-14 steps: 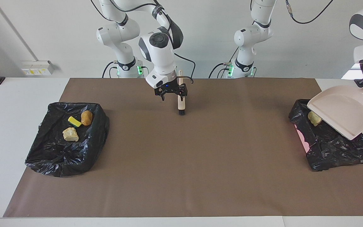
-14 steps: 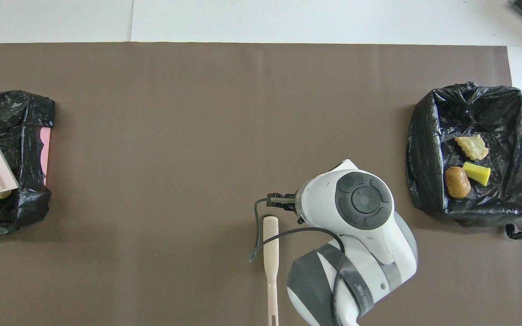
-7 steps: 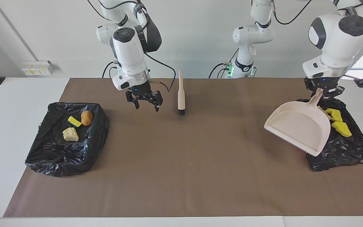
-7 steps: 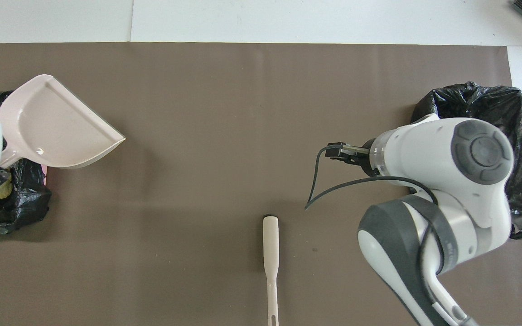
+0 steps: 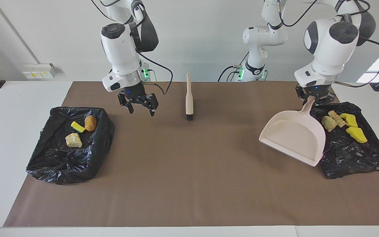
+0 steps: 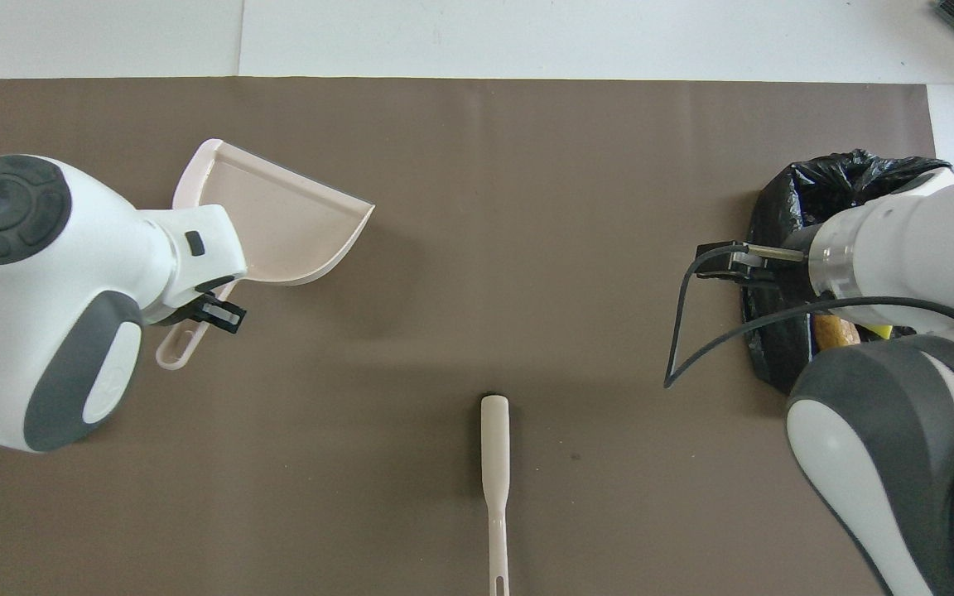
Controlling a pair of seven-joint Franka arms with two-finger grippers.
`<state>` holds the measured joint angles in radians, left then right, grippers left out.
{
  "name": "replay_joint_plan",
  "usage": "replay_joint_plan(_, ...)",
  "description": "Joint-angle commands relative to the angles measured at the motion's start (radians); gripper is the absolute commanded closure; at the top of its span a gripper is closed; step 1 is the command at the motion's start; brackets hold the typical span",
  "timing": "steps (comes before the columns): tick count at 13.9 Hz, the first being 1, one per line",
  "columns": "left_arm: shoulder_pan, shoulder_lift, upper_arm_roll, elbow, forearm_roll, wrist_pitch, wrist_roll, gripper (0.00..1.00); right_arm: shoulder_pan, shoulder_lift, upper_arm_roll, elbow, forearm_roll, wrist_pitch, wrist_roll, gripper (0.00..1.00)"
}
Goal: Sweep and dump trash in bin
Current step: 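Set the empty dustpan down on the table with the left gripper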
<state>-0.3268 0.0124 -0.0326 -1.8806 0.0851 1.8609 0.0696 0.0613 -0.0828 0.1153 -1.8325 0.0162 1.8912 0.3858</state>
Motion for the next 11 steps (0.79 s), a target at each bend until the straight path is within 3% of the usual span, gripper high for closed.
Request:
replay_joint_plan(1, -0.133, 0.076, 0.022, 0.04, -0.036, 0.065, -0.207, 1.0, -0.014, 0.005, 0.01, 0.081, -0.041, -0.095, -0.016, 0.0)
replay_joint_plan(4, -0.24, 0.213, 0.023, 0.147, -0.038, 0.127, -0.426, 1.0, -0.015, 0.005, -0.022, 0.183, -0.036, -0.18, -0.019, 0.0)
replay_joint_plan(7, -0.291, 0.332, 0.023, 0.26, -0.042, 0.141, -0.516, 1.0, -0.015, 0.006, -0.062, 0.263, -0.036, -0.26, -0.024, 0.0)
replay_joint_plan(9, -0.302, 0.368, 0.023, 0.281, -0.054, 0.184, -0.525, 1.0, -0.015, 0.005, -0.091, 0.298, -0.039, -0.296, -0.06, 0.0)
replay_joint_plan(11, -0.314, 0.444, 0.023, 0.383, -0.054, 0.166, -0.55, 1.0, -0.015, 0.005, -0.135, 0.346, -0.033, -0.372, -0.146, 0.0)
